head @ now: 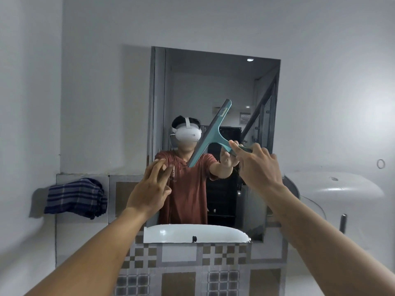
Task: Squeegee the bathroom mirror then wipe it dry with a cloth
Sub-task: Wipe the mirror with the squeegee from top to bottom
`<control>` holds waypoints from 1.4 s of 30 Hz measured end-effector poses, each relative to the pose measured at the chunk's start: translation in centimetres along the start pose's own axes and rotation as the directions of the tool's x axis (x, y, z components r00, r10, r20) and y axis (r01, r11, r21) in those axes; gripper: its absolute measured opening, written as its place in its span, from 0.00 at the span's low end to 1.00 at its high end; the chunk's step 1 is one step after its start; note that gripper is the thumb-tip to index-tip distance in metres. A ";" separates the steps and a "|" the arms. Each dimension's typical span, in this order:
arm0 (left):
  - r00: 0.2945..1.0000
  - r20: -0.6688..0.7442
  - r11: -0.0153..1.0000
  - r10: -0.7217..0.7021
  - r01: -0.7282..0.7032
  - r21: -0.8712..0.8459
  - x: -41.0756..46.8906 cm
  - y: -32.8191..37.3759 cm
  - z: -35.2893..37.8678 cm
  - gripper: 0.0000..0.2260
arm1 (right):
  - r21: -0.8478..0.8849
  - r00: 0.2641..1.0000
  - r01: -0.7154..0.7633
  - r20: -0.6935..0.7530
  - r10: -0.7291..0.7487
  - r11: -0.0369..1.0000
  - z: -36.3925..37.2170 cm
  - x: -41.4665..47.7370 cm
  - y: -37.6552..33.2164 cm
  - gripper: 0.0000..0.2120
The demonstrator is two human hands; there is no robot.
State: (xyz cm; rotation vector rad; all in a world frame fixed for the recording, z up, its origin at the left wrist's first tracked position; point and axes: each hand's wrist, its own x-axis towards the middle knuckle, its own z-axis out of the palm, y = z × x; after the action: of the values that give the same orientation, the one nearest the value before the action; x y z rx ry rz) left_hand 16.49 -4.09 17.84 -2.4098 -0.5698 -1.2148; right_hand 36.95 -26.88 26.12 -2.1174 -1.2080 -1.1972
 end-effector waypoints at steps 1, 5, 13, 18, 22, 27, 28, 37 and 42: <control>1.000 0.006 1.000 -0.001 0.001 0.005 0.0 0.0 0.0 0.35 | -0.008 1.000 -0.004 0.005 0.004 1.000 -0.2 0.0 0.4 0.27; 1.000 0.016 0.999 0.000 -0.001 0.050 0.2 -0.1 0.3 0.35 | -0.027 0.998 -0.067 0.008 0.067 0.997 -0.2 0.0 2.3 0.30; 1.000 0.013 1.000 -0.027 0.027 0.006 0.0 0.1 0.3 0.35 | 0.079 0.982 -0.186 0.061 0.181 0.979 0.9 -2.1 4.6 0.29; 0.999 0.007 0.999 -0.041 0.041 0.008 -0.1 0.6 0.1 0.36 | 0.145 0.962 -0.265 0.113 0.250 0.953 1.2 -3.7 3.7 0.26; 0.999 0.004 0.999 -0.039 0.039 0.036 -0.1 0.8 -0.3 0.36 | 0.184 0.954 -0.289 0.136 0.267 0.940 1.9 -4.4 2.5 0.29; 1.000 0.009 0.998 -0.027 0.026 0.060 -0.1 0.7 -0.3 0.36 | 0.225 0.947 -0.309 0.162 0.277 0.924 2.6 -5.0 1.1 0.32; 1.000 0.010 0.998 -0.024 0.024 0.064 -0.1 0.7 -0.3 0.37 | 0.237 0.944 -0.318 0.169 0.283 0.918 2.6 -5.1 0.7 0.32; 1.000 0.001 0.994 -0.016 0.016 0.105 -1.8 1.1 -0.1 0.39 | 0.486 0.871 -0.490 0.301 0.388 0.724 3.5 -6.3 -3.4 0.32; 0.999 0.027 0.995 -0.030 0.028 0.091 -3.0 1.2 0.7 0.39 | 0.496 0.841 -0.541 0.320 0.436 0.679 4.3 -6.9 -4.5 0.33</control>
State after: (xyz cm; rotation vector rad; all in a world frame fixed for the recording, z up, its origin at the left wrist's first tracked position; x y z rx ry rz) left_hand 15.91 -5.33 14.81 -2.3540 -0.6564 -1.1433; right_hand 33.46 -24.79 17.76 -1.9048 -0.8216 -0.3392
